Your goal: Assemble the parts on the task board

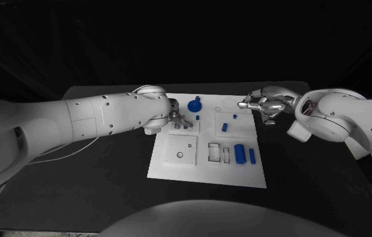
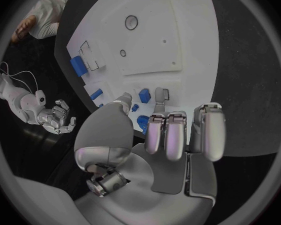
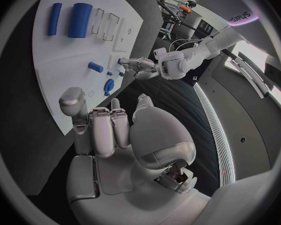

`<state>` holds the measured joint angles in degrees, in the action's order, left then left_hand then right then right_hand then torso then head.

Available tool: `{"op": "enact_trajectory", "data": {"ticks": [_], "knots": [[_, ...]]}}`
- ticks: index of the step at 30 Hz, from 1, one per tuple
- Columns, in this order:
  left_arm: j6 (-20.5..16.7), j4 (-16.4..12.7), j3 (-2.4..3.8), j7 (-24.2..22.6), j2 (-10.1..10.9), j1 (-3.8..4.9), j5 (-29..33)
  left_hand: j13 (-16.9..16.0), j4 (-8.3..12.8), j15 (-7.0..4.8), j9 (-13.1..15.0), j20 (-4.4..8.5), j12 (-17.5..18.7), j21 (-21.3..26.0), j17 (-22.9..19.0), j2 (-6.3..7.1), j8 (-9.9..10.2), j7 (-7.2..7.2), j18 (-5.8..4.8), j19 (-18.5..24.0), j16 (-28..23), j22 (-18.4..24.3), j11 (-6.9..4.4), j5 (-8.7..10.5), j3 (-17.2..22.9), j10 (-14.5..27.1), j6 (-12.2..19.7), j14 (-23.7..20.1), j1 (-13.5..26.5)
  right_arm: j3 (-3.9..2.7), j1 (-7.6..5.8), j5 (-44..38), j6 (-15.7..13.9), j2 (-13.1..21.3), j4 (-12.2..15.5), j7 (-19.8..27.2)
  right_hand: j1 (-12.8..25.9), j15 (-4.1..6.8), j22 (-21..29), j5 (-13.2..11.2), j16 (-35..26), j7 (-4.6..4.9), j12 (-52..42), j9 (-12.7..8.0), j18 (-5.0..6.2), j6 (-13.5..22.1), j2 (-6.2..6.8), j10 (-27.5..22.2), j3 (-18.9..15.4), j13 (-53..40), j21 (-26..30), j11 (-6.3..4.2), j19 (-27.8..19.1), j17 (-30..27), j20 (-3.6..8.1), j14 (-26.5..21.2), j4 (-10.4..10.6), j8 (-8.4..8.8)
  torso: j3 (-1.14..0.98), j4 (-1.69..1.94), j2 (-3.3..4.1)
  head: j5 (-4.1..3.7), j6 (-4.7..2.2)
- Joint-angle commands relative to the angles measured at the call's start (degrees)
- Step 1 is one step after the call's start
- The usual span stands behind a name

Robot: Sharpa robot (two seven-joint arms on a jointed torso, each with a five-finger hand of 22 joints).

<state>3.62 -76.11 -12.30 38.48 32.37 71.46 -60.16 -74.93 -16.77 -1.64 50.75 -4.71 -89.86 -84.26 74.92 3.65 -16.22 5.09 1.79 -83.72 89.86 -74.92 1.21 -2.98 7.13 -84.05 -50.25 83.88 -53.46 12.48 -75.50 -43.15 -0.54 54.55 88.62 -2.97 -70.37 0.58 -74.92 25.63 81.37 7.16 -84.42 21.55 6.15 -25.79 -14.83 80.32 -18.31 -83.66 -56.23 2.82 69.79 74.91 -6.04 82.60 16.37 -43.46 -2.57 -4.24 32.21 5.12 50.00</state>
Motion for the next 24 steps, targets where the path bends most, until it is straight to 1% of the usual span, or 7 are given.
{"op": "enact_trajectory", "data": {"ticks": [1, 8, 12, 15, 17, 21, 24], "knots": [[-2.3, -2.1, 0.27, 0.8, 1.6, 0.36, -0.6, -15.1, 0.0, -0.54, 1.1, 0.42, -0.1, -0.7, 15.1, 0.69, -0.9, -0.14, 0.09, -1.6, 0.1, -9.4, -0.42, 0.25, -1.7, -6.0, -0.5, 6.1, 1.3, 0.01, 0.04, -0.1, 0.8, 0.3, 0.3, 0.0, -0.5, -0.08, -5.7, -0.2, -0.4, 0.17, 0.2, -0.1, 0.82, 0.3, 0.12, 0.0, 0.3, 3.0, 0.3, -0.37, -0.4, 5.6, 0.09, -0.5, 0.0, 0.26, -0.02, 0.07, 0.0, -0.16, 0.0], [-4.7, -6.6, 1.24, -0.8, 6.5, 3.13, -0.9, -15.1, -0.1, -0.89, 2.5, 0.82, -0.1, -1.5, 15.1, 1.71, -2.6, -0.53, -0.18, -2.3, 0.1, -10.2, -0.78, 0.24, -5.0, -6.0, -0.5, 6.1, 2.3, 0.01, 0.04, -0.1, 0.5, 1.2, 0.6, 0.0, -0.4, -0.1, -5.7, -0.3, -0.4, 0.19, 0.2, -0.1, 0.8, 0.2, 0.19, 0.0, 0.1, 3.0, 0.3, -0.35, -0.3, 5.6, 0.07, -0.4, 0.1, 0.26, -0.05, 0.1, 0.04, -0.33, 0.0], [-6.2, -8.4, 1.58, -3.9, 9.2, 5.84, 1.6, -15.1, 0.3, -0.94, 3.4, 0.97, -0.1, -3.2, 15.1, -0.19, -3.9, -0.73, -0.81, -3.9, 0.1, -12.2, -0.95, -0.09, -4.6, -6.0, -0.3, 6.1, -1.9, 0.01, 0.04, -0.1, 0.3, 1.7, 1.0, 0.1, -0.2, -0.11, -5.7, -0.4, -0.3, 0.19, 0.2, -0.1, 0.8, 0.2, 0.2, 0.0, 0.1, 3.0, 0.3, -0.34, -0.3, 5.6, 0.07, -0.4, 0.2, 0.26, -0.03, 0.17, 0.2, -0.61, 0.0], [-6.9, -8.2, 1.67, -5.5, 9.8, 7.26, 3.1, -15.1, 1.7, -1.03, 3.5, 1.01, -0.1, -4.9, 15.1, -1.75, -4.3, -0.83, -1.45, -5.5, 0.1, -14.1, -0.96, -6.0, -3.3, -6.0, 0.4, 6.1, -7.7, 0.01, 0.04, -0.1, 0.2, 1.8, 1.0, 0.2, -0.1, -0.11, -5.7, -0.4, -0.3, 0.2, 0.2, -0.1, 0.78, 0.1, 0.21, 0.0, 0.0, 3.0, 0.2, -0.34, -0.3, 5.6, 0.06, -0.4, 0.2, 0.27, -0.02, 0.14, 0.2, -0.61, 0.0], [-6.5, -7.4, 1.69, -6.0, 9.6, 7.79, 3.6, -15.1, 1.3, -1.0, 3.3, 0.98, -0.1, -5.3, 15.1, -2.2, -4.4, -0.84, -1.6, -5.8, 0.1, -14.5, -0.93, -7.96, -3.3, -6.0, 0.3, 6.1, -9.0, 0.01, 0.04, -0.1, 0.3, 1.8, 1.0, 0.2, -0.1, -0.11, -5.7, -0.5, -0.3, 0.2, 0.2, -0.1, 0.77, 0.1, 0.21, 0.1, 0.0, 2.9, 0.2, -0.33, -0.2, 5.7, 0.06, -0.4, 0.2, 0.27, -0.01, 0.15, 0.27, -0.57, 0.0], [-3.6, -3.8, 1.26, -5.5, 7.4, 8.28, 3.0, -15.1, 0.0, -0.81, 3.0, 0.82, -0.1, -5.4, 15.1, -3.36, -4.9, -0.75, -1.65, -5.9, 0.1, -14.7, -0.82, -3.35, -5.8, -6.0, -0.1, 6.1, -5.9, 0.01, 0.03, -0.1, 0.4, 1.4, 0.9, 0.3, -0.1, -0.12, -5.7, -0.5, -0.3, 0.2, 0.2, -0.1, 0.76, 0.1, 0.21, 0.1, 0.0, 2.9, 0.2, -0.33, -0.2, 5.7, 0.06, -0.4, 0.2, 0.28, -0.01, 0.11, 0.38, -0.12, 0.0], [-1.5, -0.8, 0.94, -5.0, 5.6, 8.02, 1.5, -15.1, 0.0, -0.76, 2.9, 0.76, -0.1, -5.2, 15.1, -3.71, -5.0, -0.72, -1.56, -5.7, 0.1, -14.5, -0.8, -2.21, -6.7, -6.0, -0.2, 6.1, -4.9, 0.01, 0.03, -0.1, 0.5, 1.0, 0.7, 0.4, -0.1, -0.12, -5.7, -0.5, -0.3, 0.2, 0.2, -0.1, 0.76, 0.1, 0.2, 0.1, 0.0, 2.9, 0.2, -0.33, -0.2, 5.7, 0.06, -0.4, 0.2, 0.29, 0.04, 0.1, 0.47, 0.02, 0.0]]}}
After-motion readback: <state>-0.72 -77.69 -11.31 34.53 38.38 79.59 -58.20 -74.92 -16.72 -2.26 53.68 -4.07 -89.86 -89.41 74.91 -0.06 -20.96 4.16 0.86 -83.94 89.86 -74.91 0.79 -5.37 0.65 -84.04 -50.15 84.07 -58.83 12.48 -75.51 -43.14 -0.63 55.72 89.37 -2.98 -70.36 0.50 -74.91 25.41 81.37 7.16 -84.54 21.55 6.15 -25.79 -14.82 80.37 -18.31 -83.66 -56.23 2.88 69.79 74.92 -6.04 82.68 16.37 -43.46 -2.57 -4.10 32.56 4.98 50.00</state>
